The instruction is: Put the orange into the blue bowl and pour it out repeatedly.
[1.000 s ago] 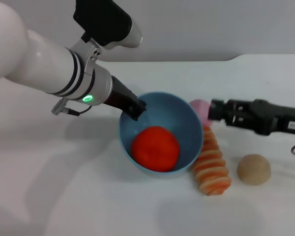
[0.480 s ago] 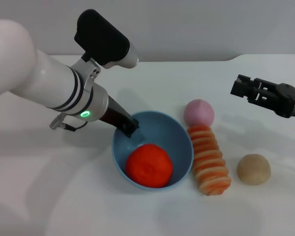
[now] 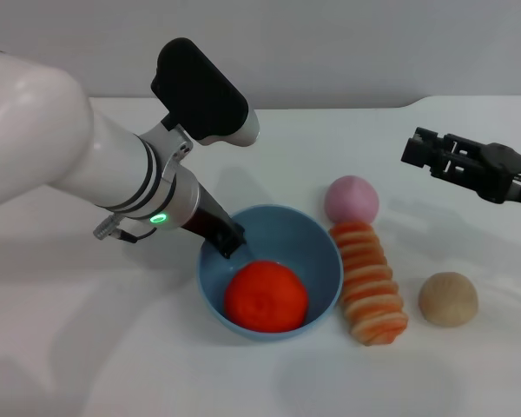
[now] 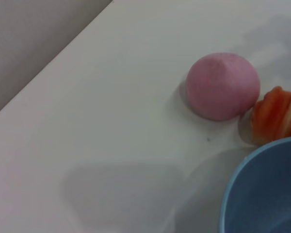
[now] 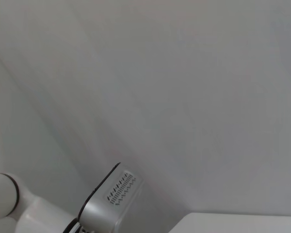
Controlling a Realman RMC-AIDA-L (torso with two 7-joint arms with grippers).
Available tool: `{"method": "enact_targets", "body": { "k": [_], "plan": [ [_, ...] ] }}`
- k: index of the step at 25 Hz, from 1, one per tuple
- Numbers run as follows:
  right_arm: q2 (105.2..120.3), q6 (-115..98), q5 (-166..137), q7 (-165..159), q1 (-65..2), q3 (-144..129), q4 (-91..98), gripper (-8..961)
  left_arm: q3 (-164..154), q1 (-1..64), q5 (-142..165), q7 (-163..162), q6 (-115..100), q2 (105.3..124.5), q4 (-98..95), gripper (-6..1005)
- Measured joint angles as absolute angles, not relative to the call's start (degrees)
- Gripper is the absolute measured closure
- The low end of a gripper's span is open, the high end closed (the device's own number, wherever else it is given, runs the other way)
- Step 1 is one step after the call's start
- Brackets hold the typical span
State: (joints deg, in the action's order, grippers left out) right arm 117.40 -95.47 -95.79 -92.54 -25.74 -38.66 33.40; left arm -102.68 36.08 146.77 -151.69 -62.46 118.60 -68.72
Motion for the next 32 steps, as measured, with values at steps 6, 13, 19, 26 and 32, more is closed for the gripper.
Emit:
{"method": "enact_targets", "body": {
  "k": [6, 13, 19, 26, 32],
  "plan": [
    [117.82, -93.37, -95.8, -92.23, -25.37, -38.66, 33.48, 362, -103.24, 35.58, 147.3, -152.88, -61.83, 118.6, -69.89, 945],
    [118.21, -90.83, -95.72, -87.6, -24.76, -37.44, 33.42, 353, -103.08, 33.54, 147.83, -153.33, -57.97, 118.36, -75.25, 740],
    [118.77, -87.3, -88.99, -69.87, -24.59, -36.55, 30.21, 346, -103.19, 28.98, 148.05, -153.72, -33.47, 118.54, -76.96, 528],
    [118.79, -80.88, -81.3, -54.93, -23.75, -35.59, 24.3, 336, -105.44, 24.31, 144.47, -154.02, -10.98, 118.49, -71.29, 266],
    [118.71, -80.26, -74.04, -44.18, -21.68, -34.85, 18.02, 329, -110.81, 18.81, 143.81, -154.28, 7.09, 118.37, -65.88, 188]
  ]
}}
